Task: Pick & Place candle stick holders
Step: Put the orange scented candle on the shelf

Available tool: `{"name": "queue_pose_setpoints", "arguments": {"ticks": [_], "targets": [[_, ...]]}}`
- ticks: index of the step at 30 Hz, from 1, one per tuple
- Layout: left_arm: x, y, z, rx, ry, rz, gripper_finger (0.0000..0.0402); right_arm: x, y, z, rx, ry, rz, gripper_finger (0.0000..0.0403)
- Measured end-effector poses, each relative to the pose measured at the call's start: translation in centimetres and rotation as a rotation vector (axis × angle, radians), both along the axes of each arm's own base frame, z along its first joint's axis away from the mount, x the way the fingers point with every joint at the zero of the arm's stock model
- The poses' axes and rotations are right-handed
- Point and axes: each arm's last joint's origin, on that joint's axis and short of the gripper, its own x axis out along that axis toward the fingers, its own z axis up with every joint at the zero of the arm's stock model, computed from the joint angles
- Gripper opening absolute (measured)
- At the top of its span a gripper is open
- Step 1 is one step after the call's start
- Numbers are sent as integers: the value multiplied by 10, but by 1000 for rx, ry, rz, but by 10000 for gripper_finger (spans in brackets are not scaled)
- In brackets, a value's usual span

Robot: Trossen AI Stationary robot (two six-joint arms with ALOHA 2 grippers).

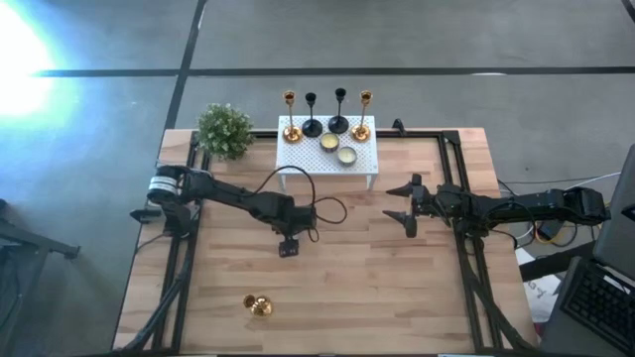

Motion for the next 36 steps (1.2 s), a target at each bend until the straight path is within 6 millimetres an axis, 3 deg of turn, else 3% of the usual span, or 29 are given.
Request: {"name": "queue_pose_setpoints", "arguments": {"ticks": [6, 16, 23, 30, 36], "targets": [[3, 0, -7, 0, 3, -8, 335, 0, 0, 0, 0, 0, 0, 320], [4, 0, -7, 1, 3, -9, 301, 0, 0, 0, 0, 0, 0, 336], [3, 0, -2, 2, 7, -6, 301, 0, 0, 0, 1, 0, 0, 336], [-4, 5, 40, 5, -1, 8, 301, 0, 0, 0, 0, 1, 0, 326], [-1, 26, 92, 4, -144, 78, 301, 0, 0, 0, 0, 1, 0, 319]]}}
